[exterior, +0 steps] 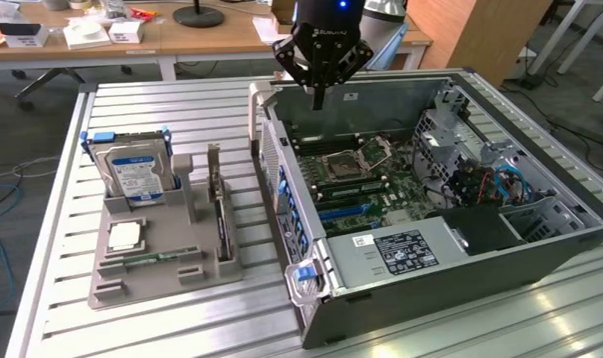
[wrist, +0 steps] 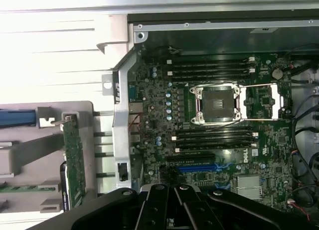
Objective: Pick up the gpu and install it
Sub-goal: 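Reach for the gpu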
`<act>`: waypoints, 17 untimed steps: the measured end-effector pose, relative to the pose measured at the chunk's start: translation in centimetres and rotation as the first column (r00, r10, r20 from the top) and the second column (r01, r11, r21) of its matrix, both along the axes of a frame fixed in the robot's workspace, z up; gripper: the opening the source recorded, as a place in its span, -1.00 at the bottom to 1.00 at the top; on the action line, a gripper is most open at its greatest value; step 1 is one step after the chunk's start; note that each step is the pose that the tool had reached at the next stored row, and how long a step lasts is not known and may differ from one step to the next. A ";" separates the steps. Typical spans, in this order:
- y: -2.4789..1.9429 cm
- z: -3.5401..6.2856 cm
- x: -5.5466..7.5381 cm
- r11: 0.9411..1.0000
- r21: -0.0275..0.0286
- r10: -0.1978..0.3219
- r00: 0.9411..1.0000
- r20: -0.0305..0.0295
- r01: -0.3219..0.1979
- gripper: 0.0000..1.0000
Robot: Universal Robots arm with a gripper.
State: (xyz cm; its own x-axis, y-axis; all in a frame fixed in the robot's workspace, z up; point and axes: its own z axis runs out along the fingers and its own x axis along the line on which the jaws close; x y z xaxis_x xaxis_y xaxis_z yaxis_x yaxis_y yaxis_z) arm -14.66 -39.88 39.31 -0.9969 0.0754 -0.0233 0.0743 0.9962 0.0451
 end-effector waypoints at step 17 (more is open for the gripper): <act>0.00 -0.05 -5.8 1.000 0.000 0.000 1.000 0.000 0.000 -0.80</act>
